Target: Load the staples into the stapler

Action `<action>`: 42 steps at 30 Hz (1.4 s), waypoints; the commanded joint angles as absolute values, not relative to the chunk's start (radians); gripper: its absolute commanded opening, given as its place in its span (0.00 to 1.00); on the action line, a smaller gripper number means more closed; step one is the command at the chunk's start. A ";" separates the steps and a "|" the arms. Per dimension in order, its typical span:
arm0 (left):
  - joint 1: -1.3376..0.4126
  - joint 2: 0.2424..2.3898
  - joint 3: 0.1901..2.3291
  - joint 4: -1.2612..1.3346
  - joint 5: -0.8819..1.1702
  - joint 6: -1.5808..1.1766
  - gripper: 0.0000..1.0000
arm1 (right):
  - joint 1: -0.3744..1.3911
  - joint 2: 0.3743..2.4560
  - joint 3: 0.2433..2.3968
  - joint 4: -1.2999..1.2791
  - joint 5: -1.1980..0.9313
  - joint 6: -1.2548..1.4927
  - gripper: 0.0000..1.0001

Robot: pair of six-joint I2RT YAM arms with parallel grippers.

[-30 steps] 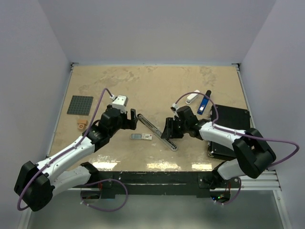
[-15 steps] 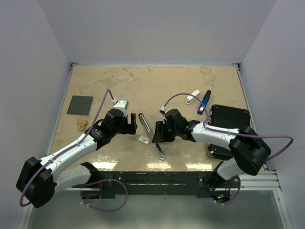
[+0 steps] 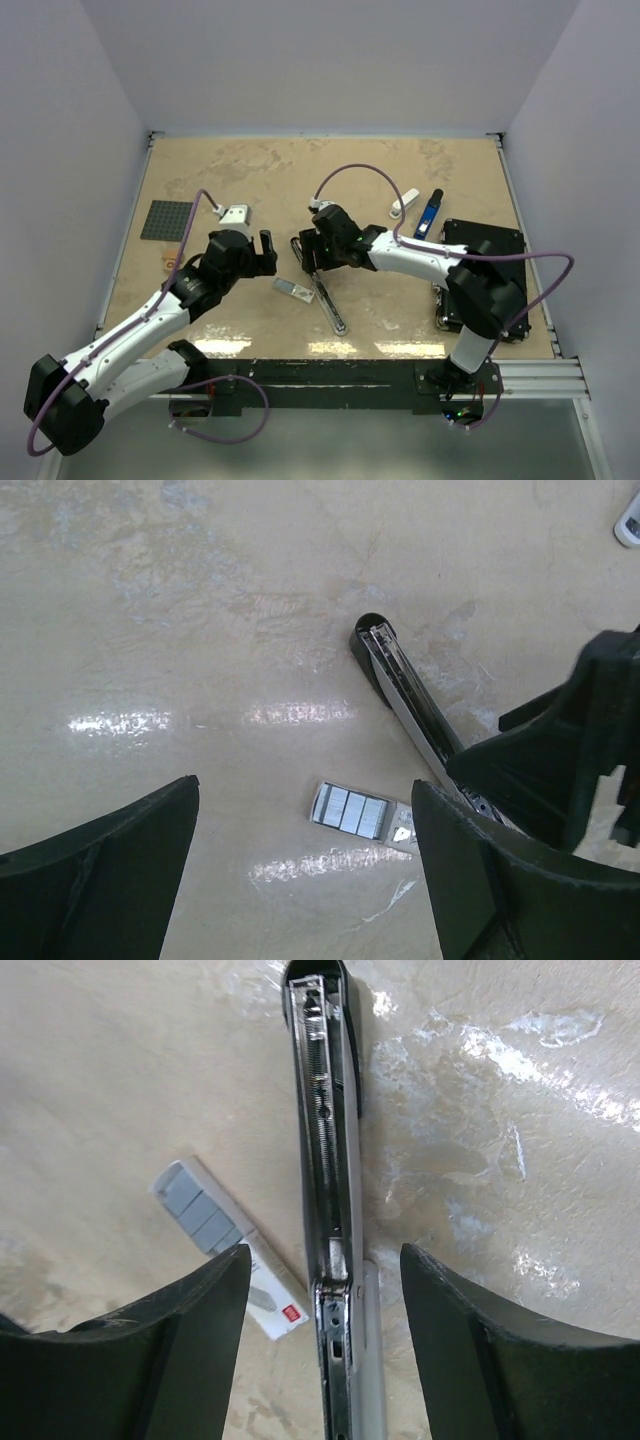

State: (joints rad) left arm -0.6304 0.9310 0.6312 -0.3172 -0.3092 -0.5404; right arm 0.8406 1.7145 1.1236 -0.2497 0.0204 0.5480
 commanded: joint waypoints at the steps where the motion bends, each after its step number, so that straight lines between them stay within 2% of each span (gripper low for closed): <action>1: -0.629 0.867 0.666 -0.342 -0.383 -0.572 0.91 | 0.871 1.784 1.213 -0.310 0.116 0.502 0.66; 5: -0.629 0.853 0.666 -0.360 -0.387 -0.565 0.91 | 0.884 1.838 1.253 -0.318 0.147 0.499 0.65; 7: -0.629 0.853 0.666 -0.364 -0.374 -0.563 0.91 | 0.884 1.865 1.267 -0.328 0.182 0.503 0.58; 8: -0.629 0.853 0.664 -0.364 -0.368 -0.561 0.91 | 0.884 1.874 1.269 -0.334 0.190 0.506 0.53; 9: -0.629 0.856 0.664 -0.362 -0.361 -0.560 0.91 | 0.882 1.879 1.270 -0.336 0.215 0.511 0.41; 12: -0.629 0.861 0.660 -0.362 -0.334 -0.555 0.91 | 0.870 1.896 1.287 -0.359 0.288 0.526 0.21; 13: -0.629 0.864 0.658 -0.362 -0.319 -0.554 0.91 | 0.864 1.904 1.295 -0.360 0.299 0.541 0.18; 18: -0.629 0.908 0.658 -0.353 -0.256 -0.520 0.91 | 0.812 1.937 1.328 -0.391 0.397 0.604 0.12; 25: -0.641 1.005 0.669 -0.322 -0.141 -0.503 0.91 | 0.712 1.974 1.371 -0.396 0.420 0.705 0.12; 32: -0.707 1.114 0.716 -0.325 -0.136 -0.500 0.90 | 0.684 1.965 1.368 -0.373 0.400 0.758 0.30; 38: -0.727 1.187 0.750 -0.337 -0.150 -0.508 0.90 | 0.673 1.836 1.322 -0.338 0.348 0.747 0.63; 39: -0.729 1.206 0.756 -0.337 -0.149 -0.508 0.89 | 0.672 1.812 1.313 -0.328 0.345 0.736 0.72; 41: -0.729 1.230 0.781 -0.347 -0.147 -0.502 0.88 | 0.667 1.728 1.278 -0.316 0.344 0.724 0.81; 42: -0.730 1.258 0.791 -0.353 -0.147 -0.497 0.87 | 0.664 1.700 1.263 -0.310 0.348 0.718 0.92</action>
